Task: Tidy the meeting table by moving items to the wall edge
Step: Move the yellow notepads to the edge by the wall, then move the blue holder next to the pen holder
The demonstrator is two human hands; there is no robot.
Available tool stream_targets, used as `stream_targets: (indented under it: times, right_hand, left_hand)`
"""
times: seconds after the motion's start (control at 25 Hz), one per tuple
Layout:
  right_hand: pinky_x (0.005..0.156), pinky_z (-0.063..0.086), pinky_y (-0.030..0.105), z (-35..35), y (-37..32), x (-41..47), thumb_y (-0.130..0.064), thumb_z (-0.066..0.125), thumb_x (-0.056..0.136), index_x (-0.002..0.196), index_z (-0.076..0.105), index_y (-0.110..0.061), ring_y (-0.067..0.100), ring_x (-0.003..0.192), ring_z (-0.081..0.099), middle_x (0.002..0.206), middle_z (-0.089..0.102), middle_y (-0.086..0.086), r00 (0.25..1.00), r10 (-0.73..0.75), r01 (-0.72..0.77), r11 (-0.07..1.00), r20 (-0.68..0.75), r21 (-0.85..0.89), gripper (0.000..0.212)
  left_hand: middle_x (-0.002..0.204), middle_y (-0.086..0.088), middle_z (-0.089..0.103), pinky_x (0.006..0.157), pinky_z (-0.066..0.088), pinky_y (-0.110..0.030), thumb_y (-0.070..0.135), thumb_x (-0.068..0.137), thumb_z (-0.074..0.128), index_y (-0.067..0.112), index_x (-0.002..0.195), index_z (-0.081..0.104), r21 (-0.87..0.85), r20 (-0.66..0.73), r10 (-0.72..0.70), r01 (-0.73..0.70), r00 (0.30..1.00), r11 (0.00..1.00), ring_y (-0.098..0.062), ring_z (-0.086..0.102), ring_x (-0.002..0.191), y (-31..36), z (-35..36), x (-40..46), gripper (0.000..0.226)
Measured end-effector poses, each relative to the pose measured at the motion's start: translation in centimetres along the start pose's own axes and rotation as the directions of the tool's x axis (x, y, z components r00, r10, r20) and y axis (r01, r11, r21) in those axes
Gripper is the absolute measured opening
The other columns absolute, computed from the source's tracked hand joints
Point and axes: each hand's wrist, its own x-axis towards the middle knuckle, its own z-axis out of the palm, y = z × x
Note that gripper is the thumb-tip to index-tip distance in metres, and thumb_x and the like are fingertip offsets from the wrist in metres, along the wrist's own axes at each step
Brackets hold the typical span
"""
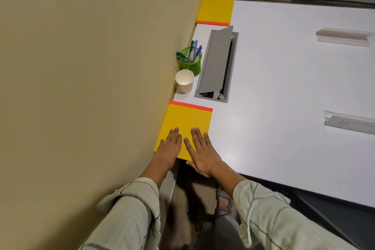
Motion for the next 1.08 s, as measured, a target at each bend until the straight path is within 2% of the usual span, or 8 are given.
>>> stream_targets:
  times: [0.24, 0.44, 0.6, 0.96, 1.08]
  right_hand:
    - [0.12, -0.008, 0.057, -2.3, 1.4, -2.0, -0.074, 0.02, 0.091, 0.156, -0.004, -0.013, 0.033, 0.15, -0.018, 0.162, -0.016, 0.016, 1.0, -0.026, 0.025, 0.998, 0.011, 0.05, 0.092]
    - [0.12, -0.006, 0.057, -4.7, 4.5, -5.2, -0.07, 0.02, 0.094, 0.157, 0.002, -0.012, 0.027, 0.153, -0.009, 0.165, -0.004, 0.012, 0.996, 0.086, -0.087, 0.995, 0.027, 0.042, 0.087]
    - [0.121, -0.003, 0.057, -7.1, 6.9, -7.5, -0.067, 0.019, 0.095, 0.157, 0.001, -0.012, 0.025, 0.153, -0.008, 0.166, -0.003, 0.011, 0.987, 0.16, -0.161, 0.987, 0.028, 0.022, 0.085]
    - [0.121, 0.003, 0.058, -8.7, 12.0, -10.9, -0.061, 0.021, 0.098, 0.157, 0.001, -0.012, 0.027, 0.153, -0.004, 0.166, 0.0, 0.012, 0.966, 0.256, -0.257, 0.967, 0.025, 0.006, 0.08]
    - [0.121, 0.006, 0.057, -9.7, 13.3, -11.3, -0.06, 0.021, 0.099, 0.157, 0.002, -0.011, 0.028, 0.153, -0.002, 0.165, 0.002, 0.013, 0.964, 0.266, -0.267, 0.964, -0.017, -0.007, 0.078]
  left_hand:
    - [0.162, -0.018, -0.012, 0.121, 0.019, -0.049, 0.014, 0.078, 0.079, 0.007, 0.154, 0.001, 0.108, -0.044, 0.047, -0.042, 0.998, 0.993, -0.034, -0.006, 0.15, 1.4, -1.8, -1.0, 0.109]
    - [0.162, -0.017, -0.009, 0.121, 0.015, -0.052, 0.035, 0.081, 0.076, 0.008, 0.154, 0.002, 0.143, -0.078, 0.124, -0.112, 0.989, 0.983, -0.036, -0.005, 0.15, 4.2, -4.6, -2.0, 0.107]
    - [0.163, -0.015, -0.005, 0.121, 0.015, -0.051, 0.045, 0.086, 0.067, 0.01, 0.154, 0.005, 0.167, -0.126, 0.166, -0.144, 0.978, 0.975, -0.035, -0.003, 0.15, 7.1, -7.2, -2.1, 0.099]
    - [0.163, -0.016, 0.002, 0.12, 0.018, -0.051, 0.045, 0.092, 0.057, 0.009, 0.154, 0.009, 0.168, -0.158, 0.211, -0.184, 0.965, 0.968, -0.035, 0.003, 0.15, 13.0, -11.5, -1.8, 0.086]
    - [0.163, -0.017, 0.003, 0.12, 0.019, -0.052, 0.044, 0.093, 0.055, 0.008, 0.153, 0.009, 0.182, -0.178, 0.211, -0.179, 0.961, 0.967, -0.036, 0.004, 0.15, 13.7, -12.7, -1.8, 0.084]
